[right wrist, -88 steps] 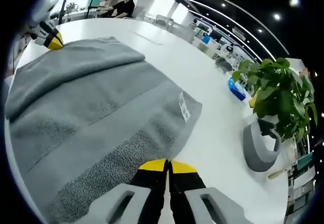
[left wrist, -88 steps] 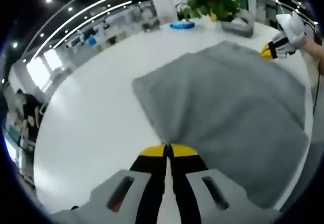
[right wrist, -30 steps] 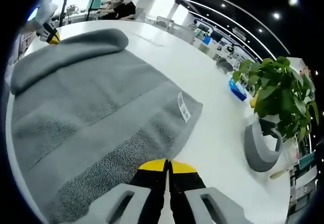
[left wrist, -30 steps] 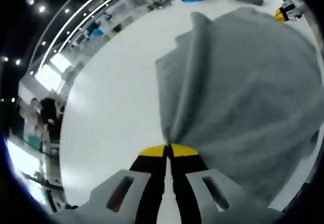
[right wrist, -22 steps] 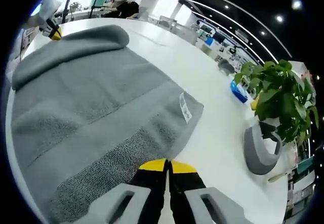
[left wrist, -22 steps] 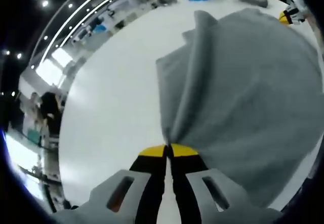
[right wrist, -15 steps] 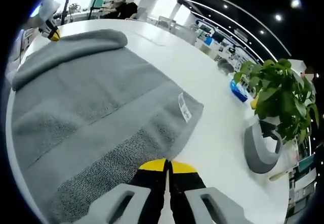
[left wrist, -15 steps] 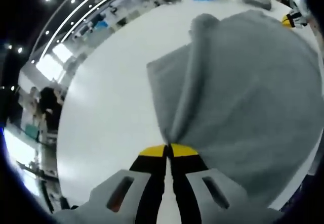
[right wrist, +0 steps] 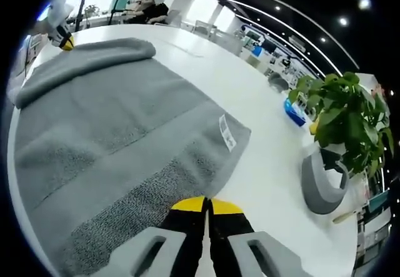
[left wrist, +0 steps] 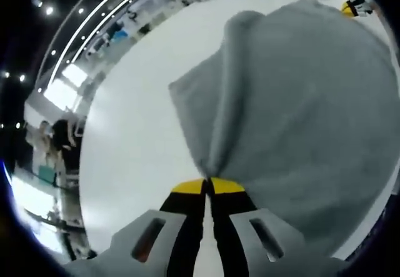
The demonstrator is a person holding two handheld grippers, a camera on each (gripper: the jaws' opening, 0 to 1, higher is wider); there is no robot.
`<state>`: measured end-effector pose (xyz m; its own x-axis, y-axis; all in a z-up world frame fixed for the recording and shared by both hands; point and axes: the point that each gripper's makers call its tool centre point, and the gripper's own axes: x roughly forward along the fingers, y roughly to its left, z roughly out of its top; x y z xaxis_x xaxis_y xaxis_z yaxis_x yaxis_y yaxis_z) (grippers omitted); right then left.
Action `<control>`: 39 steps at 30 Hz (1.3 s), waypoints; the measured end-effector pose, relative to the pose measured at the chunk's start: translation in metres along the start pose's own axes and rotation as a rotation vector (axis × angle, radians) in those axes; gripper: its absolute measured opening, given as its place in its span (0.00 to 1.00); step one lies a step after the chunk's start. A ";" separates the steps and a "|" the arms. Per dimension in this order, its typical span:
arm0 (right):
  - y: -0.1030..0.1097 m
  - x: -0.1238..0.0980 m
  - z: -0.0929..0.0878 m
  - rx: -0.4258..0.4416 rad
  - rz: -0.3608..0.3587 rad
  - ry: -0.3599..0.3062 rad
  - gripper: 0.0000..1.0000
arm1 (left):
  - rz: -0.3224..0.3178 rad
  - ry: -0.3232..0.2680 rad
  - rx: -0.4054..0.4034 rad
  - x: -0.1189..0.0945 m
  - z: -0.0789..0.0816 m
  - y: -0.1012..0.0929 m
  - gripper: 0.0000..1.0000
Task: Open the folded towel by lifting each exposed corner and separating the folded layers until the towel lies flat within the target outline without major curled edges
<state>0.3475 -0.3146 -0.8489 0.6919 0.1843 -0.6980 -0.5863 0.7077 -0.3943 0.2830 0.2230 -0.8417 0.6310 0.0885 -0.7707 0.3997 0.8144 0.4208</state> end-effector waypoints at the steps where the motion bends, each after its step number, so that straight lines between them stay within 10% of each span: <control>1: 0.000 0.000 0.000 0.001 0.000 0.000 0.00 | -0.001 0.002 -0.007 0.001 -0.002 0.002 0.02; 39: 0.000 0.000 0.000 0.016 0.004 -0.006 0.00 | -0.007 0.029 -0.085 0.002 -0.025 0.029 0.02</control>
<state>0.3473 -0.3147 -0.8491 0.6918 0.1914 -0.6963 -0.5827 0.7174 -0.3818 0.2794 0.2608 -0.8429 0.6082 0.0980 -0.7877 0.3455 0.8607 0.3739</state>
